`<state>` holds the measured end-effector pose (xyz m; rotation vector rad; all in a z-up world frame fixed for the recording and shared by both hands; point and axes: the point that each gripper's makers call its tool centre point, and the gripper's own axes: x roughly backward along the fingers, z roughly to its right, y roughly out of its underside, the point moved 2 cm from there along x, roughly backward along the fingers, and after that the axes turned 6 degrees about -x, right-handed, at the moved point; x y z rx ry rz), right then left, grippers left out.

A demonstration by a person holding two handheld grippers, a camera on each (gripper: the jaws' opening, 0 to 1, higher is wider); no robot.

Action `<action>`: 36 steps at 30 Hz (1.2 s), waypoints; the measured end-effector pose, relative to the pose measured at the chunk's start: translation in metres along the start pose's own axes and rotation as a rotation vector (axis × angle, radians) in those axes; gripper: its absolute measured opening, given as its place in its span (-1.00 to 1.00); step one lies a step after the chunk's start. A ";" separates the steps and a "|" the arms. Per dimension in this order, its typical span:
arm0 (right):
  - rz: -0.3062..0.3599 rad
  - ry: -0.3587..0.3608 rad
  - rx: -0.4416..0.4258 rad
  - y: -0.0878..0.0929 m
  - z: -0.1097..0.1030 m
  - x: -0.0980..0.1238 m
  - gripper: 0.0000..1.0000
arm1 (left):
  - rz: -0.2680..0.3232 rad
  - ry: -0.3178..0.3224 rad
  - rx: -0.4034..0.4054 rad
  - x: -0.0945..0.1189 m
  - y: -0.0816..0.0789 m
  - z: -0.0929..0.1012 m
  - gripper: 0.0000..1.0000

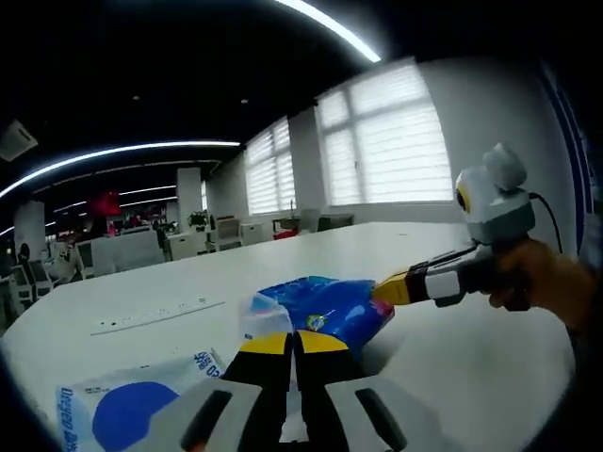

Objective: Arrange the tabletop items into an orderly group along one side of the table until the central work area is clear of visible clutter.

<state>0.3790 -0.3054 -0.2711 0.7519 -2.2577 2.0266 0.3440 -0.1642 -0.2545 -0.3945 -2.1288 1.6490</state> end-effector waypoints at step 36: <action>-0.051 0.033 0.056 0.023 0.007 -0.005 -0.92 | -0.140 0.021 0.077 -0.003 0.033 0.006 -0.91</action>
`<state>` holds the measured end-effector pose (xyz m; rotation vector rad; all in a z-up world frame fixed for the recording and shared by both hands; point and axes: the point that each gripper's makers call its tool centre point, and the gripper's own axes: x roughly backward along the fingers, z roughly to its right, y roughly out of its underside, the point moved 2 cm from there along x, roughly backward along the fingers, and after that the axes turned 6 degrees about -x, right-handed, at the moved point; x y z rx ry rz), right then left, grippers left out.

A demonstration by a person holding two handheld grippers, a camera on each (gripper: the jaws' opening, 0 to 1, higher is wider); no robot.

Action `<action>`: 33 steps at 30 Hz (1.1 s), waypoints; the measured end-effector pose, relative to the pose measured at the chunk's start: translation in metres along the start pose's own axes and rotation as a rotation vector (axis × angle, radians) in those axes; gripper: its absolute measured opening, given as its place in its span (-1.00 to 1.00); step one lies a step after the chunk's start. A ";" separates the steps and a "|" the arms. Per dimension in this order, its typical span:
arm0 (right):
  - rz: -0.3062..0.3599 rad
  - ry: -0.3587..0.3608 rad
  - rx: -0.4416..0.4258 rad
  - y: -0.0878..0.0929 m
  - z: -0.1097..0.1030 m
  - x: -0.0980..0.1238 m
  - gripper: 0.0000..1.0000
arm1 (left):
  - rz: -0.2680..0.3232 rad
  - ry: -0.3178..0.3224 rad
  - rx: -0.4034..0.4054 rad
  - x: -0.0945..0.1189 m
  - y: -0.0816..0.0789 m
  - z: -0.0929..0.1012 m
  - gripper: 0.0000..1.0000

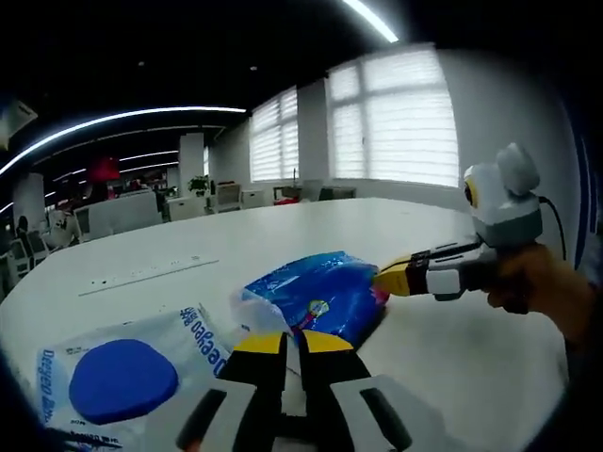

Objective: Arrange the tabletop items into an orderly group along one side of the table until the central work area is clear of visible clutter.

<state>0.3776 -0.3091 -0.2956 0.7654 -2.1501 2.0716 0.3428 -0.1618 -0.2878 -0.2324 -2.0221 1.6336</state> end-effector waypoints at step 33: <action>0.095 -0.011 0.105 -0.019 -0.019 0.026 -0.25 | 0.159 -0.092 -0.013 0.043 -0.053 -0.039 -0.56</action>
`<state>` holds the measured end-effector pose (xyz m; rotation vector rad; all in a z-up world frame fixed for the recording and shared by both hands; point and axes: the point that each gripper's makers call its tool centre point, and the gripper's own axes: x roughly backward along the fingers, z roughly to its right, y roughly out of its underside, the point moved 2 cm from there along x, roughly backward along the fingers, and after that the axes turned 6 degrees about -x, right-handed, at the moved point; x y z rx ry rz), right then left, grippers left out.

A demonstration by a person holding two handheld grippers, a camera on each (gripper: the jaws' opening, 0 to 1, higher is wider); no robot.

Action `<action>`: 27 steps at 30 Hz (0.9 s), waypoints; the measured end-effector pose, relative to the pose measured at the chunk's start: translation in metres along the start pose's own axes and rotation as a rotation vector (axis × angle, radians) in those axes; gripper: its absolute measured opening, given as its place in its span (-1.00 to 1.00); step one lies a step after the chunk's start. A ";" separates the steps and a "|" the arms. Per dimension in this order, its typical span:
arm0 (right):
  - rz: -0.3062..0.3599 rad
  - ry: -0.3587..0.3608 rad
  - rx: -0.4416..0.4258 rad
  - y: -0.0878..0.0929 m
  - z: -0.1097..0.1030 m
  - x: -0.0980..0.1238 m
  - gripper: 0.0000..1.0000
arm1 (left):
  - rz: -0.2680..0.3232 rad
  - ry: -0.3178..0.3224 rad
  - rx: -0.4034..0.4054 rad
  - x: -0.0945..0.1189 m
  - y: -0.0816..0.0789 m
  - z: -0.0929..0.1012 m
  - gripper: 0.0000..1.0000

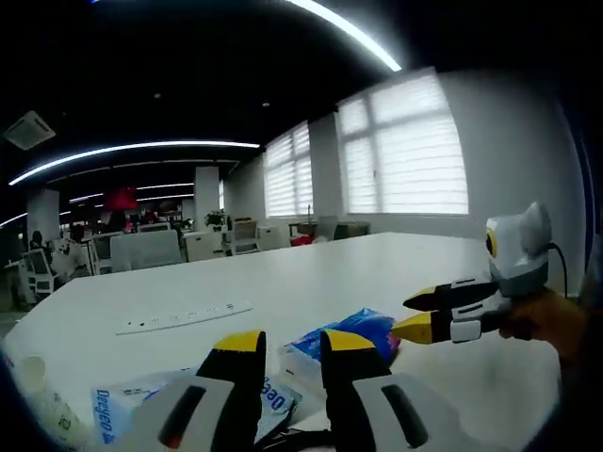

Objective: Arrange the tabletop items into an orderly group along one side of the table until the central work area is clear of visible clutter.

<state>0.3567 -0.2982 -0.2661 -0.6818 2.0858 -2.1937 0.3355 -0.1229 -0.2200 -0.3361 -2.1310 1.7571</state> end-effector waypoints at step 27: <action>-0.004 -0.048 -0.085 0.006 0.003 -0.007 -0.18 | -0.091 0.083 0.024 -0.017 0.027 0.032 -0.53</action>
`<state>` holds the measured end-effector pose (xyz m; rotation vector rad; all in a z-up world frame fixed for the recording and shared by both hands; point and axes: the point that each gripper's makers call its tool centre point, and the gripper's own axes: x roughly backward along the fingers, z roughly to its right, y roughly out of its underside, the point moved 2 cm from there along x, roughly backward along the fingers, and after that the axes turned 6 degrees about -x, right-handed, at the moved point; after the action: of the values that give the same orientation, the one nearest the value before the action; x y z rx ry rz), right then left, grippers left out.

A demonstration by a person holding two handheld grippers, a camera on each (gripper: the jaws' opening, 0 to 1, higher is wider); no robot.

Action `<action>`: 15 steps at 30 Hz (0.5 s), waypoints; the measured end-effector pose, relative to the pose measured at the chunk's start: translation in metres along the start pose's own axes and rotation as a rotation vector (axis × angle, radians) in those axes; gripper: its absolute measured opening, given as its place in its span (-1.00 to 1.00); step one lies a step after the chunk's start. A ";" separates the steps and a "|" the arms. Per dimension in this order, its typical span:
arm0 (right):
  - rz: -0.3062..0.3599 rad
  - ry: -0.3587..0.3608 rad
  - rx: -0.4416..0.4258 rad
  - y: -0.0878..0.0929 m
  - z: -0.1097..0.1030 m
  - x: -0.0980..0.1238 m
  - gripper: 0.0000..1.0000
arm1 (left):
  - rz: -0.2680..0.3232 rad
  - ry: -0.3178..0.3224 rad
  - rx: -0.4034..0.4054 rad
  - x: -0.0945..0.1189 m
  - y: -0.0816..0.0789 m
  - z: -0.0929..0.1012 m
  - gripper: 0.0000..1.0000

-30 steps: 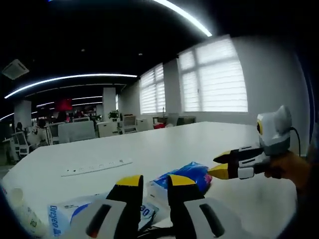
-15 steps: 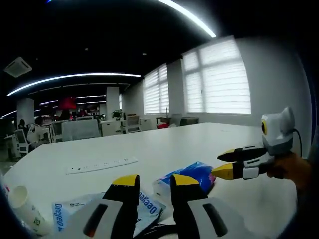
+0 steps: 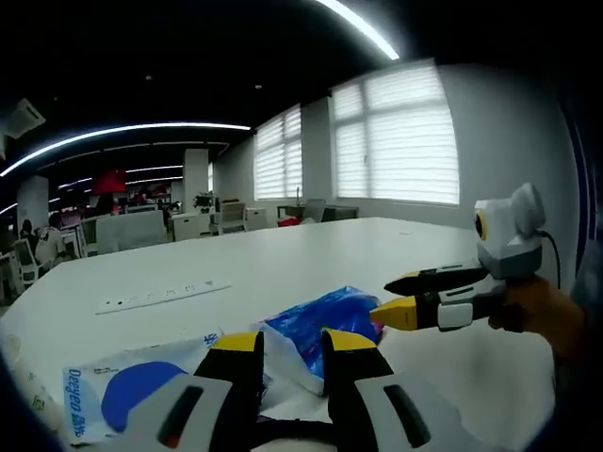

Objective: Arrange the tabletop items into an orderly group along one side of the table until the central work area is clear of visible clutter.

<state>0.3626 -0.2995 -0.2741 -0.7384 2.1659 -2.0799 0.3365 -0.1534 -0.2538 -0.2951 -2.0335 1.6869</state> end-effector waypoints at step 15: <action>-0.011 -0.003 -0.016 0.004 0.003 -0.008 -0.42 | -0.065 0.004 0.013 -0.019 0.025 -0.002 -0.57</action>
<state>0.3692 -0.2991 -0.2808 -0.7561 2.1848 -2.0675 0.3499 -0.1551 -0.2817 -0.2261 -2.0064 1.6582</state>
